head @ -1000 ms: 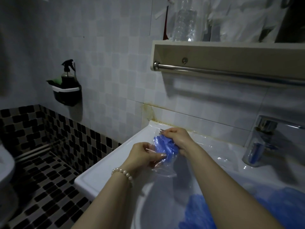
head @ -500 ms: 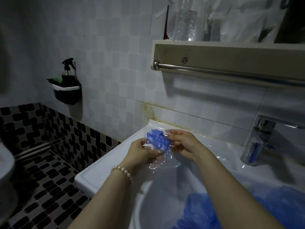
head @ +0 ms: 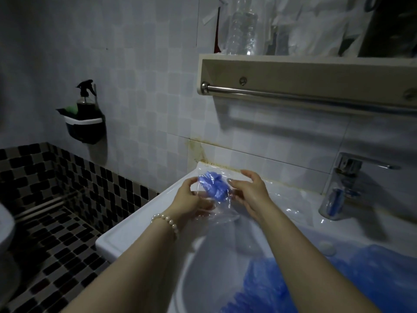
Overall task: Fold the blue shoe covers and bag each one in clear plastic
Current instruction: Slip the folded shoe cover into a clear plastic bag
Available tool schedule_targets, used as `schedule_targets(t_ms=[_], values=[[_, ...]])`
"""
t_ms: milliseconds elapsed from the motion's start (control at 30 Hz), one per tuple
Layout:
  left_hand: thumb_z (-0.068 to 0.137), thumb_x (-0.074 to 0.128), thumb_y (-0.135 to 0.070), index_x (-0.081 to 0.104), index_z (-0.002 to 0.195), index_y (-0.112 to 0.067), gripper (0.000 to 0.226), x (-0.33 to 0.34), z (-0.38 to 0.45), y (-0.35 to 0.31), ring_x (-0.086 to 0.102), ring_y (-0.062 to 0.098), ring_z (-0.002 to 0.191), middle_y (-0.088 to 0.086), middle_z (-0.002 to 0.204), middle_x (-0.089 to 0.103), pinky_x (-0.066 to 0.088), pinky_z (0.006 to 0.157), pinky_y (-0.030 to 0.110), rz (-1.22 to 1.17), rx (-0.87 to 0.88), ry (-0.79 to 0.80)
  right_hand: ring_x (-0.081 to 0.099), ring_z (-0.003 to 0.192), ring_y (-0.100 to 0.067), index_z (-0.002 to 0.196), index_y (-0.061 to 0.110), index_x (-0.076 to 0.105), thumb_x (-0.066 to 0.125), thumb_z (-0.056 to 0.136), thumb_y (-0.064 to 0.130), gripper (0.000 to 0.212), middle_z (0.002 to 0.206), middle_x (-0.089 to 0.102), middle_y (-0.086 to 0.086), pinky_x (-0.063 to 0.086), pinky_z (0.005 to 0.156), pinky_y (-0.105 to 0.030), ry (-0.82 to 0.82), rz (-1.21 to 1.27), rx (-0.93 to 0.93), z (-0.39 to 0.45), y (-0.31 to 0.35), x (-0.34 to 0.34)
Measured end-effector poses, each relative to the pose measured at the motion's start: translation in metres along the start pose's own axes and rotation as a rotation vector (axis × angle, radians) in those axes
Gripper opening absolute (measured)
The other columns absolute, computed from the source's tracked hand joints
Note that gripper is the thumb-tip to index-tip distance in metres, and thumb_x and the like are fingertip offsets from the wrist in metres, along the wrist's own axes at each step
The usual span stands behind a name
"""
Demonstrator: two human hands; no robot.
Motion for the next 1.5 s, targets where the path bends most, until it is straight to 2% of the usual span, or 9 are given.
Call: schedule_targets(t_ms=[100,333,533,667,800,1000,1267,1367,1500], values=[[0.077,0.06,0.018,0.032,0.141,-0.018,0.079,0.011,0.007,-0.002,0.065,0.029,0.081,0.02,0.108,0.064,0.056,0.064,0.037,0.043,0.005,0.045,0.064,0.076,-0.022,0.122,0.019,0.04,0.072,0.081,0.008,0.053,0.108,0.061,-0.015,0.054,0.065,-0.031,0.07,-0.012,0.079,-0.007,-0.006,-0.002],[0.077,0.06,0.018,0.041,0.131,-0.019,0.068,0.012,0.008,0.004,0.068,0.033,0.085,0.019,0.115,0.063,0.055,0.07,0.044,-0.046,-0.013,0.065,0.058,0.051,-0.017,0.086,-0.005,0.068,0.076,0.073,-0.001,0.016,0.065,0.064,-0.012,0.048,0.046,-0.021,0.127,-0.137,0.044,-0.011,-0.019,-0.01],[0.09,0.06,-0.032,0.063,0.105,-0.002,0.034,-0.001,0.014,-0.011,0.064,0.03,0.097,0.016,0.107,0.065,0.052,0.089,0.04,-0.194,-0.054,-0.059,0.057,0.056,-0.017,0.076,0.005,0.069,0.072,0.074,-0.006,0.012,0.064,0.064,-0.009,0.048,0.054,-0.022,0.283,-0.2,0.044,-0.018,-0.02,0.007],[0.088,0.064,-0.015,0.061,0.086,-0.001,0.014,-0.014,0.021,-0.016,0.064,0.027,0.079,0.016,0.087,0.063,0.055,0.082,0.038,-0.173,-0.018,-0.224,0.063,0.059,-0.016,0.087,0.003,0.065,0.065,0.073,-0.02,0.027,0.072,0.066,-0.011,0.053,0.053,-0.02,0.329,-0.123,0.075,-0.022,-0.022,0.015],[0.086,0.066,-0.014,0.063,0.1,0.005,0.024,-0.016,0.024,-0.004,0.065,0.029,0.081,0.019,0.093,0.066,0.056,0.076,0.035,-0.268,-0.094,-0.254,0.064,0.067,-0.023,0.094,0.004,0.061,0.058,0.071,-0.026,0.038,0.081,0.066,-0.014,0.053,0.053,-0.024,0.365,-0.146,0.138,-0.023,-0.028,0.017],[0.091,0.059,-0.009,0.062,0.093,0.002,0.011,-0.022,0.025,0.007,0.063,0.022,0.07,0.015,0.088,0.064,0.054,0.058,0.03,-0.341,-0.122,-0.308,0.058,0.044,-0.017,0.079,0.0,0.062,0.061,0.085,-0.006,0.008,0.057,0.062,-0.012,0.049,0.051,-0.028,0.158,-0.089,0.14,-0.014,-0.032,0.002],[0.083,0.067,-0.006,0.052,0.124,-0.006,0.044,0.012,0.015,0.001,0.066,0.034,0.098,0.022,0.121,0.06,0.058,0.075,0.039,-0.324,-0.089,0.026,0.05,0.037,-0.01,0.067,0.008,0.053,0.054,0.095,0.024,0.033,0.053,0.054,-0.006,0.041,0.04,-0.017,-0.026,-0.192,-0.023,-0.013,-0.026,-0.004],[0.074,0.058,0.024,0.031,0.14,-0.016,0.081,0.009,0.015,0.002,0.064,0.037,0.096,0.023,0.131,0.05,0.059,0.069,0.042,-0.378,-0.061,-0.05,0.056,0.038,-0.012,0.074,0.006,0.055,0.057,0.093,0.014,0.021,0.057,0.058,-0.008,0.043,0.04,-0.018,-0.005,-0.135,-0.047,-0.015,-0.025,0.0],[0.08,0.06,0.015,0.017,0.148,-0.026,0.09,0.0,0.025,0.0,0.055,0.034,0.11,0.02,0.142,0.036,0.051,0.087,0.039,-0.365,-0.039,-0.192,0.061,0.041,-0.017,0.085,0.002,0.054,0.052,0.092,0.0,0.008,0.064,0.06,-0.015,0.052,0.043,-0.025,-0.116,0.046,-0.004,-0.013,-0.026,-0.013]])
Point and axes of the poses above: each hand's wrist, its own z-axis towards the middle knuckle, its own x-axis out of the palm, y = z × x, the point moved 10 cm from there along z, towards the middle knuckle
